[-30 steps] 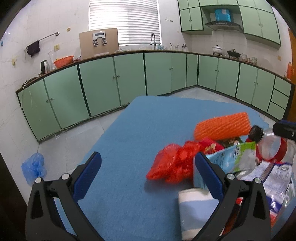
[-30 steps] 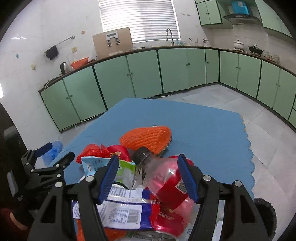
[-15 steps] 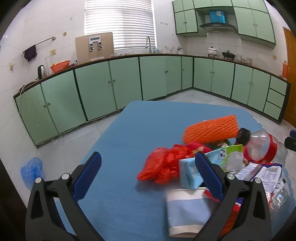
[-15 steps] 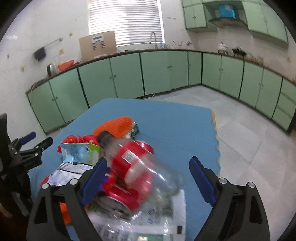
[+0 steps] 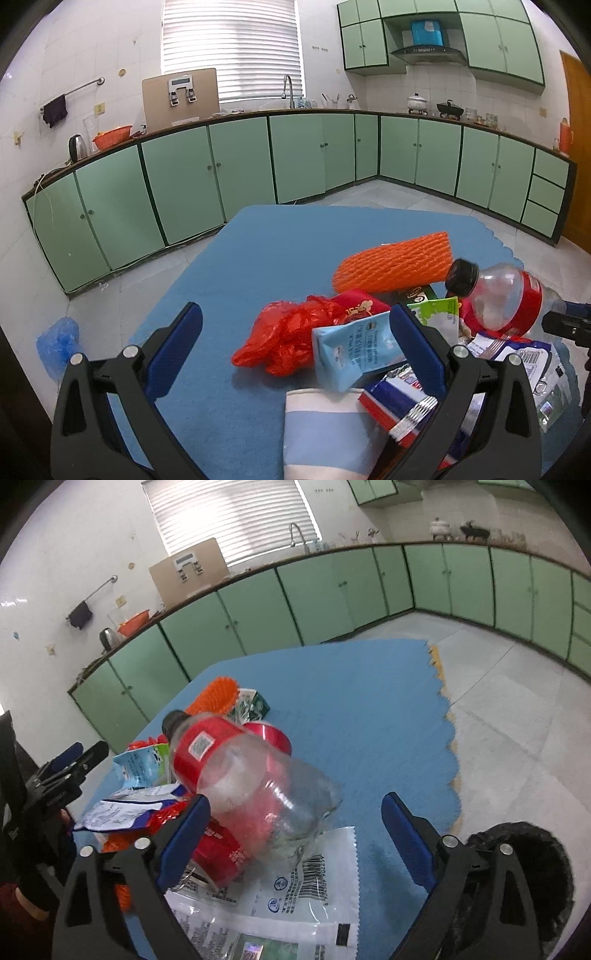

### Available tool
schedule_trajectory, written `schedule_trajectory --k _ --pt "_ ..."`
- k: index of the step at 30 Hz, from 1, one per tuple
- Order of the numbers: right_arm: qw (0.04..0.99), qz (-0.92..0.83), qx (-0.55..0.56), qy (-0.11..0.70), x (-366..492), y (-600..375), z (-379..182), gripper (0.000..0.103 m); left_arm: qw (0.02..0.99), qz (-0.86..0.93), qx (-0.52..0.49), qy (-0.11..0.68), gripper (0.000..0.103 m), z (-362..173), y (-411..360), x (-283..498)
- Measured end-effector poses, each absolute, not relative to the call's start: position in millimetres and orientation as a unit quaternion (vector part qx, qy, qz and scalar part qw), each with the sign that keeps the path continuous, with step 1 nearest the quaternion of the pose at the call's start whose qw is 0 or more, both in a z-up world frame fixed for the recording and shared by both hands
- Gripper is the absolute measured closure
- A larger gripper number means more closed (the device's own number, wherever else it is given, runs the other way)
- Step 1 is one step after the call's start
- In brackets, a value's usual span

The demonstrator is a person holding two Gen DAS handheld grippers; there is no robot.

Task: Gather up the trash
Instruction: 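Close the right tool around the clear plastic bottle with red label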

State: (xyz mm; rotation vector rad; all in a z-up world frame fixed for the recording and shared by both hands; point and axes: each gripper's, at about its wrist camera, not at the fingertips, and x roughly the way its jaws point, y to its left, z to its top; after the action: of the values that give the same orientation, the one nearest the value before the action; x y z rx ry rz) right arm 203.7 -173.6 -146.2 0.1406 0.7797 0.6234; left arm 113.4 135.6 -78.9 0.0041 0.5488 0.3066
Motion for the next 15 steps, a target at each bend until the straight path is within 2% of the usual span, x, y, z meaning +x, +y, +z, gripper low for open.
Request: schedule_trajectory --k 6,15 --pt "0.85 0.35 0.08 0.385 214.2 -164.5 -154.9 0.01 0.949 0.157 0.008 0.273 0.005 -79.8 136.8 116.5" --pt "0.832 0.391 0.072 0.388 209.1 -162.1 -151.9 0.021 0.947 0.162 0.011 0.277 0.005 -79.3 139.8 118.3"
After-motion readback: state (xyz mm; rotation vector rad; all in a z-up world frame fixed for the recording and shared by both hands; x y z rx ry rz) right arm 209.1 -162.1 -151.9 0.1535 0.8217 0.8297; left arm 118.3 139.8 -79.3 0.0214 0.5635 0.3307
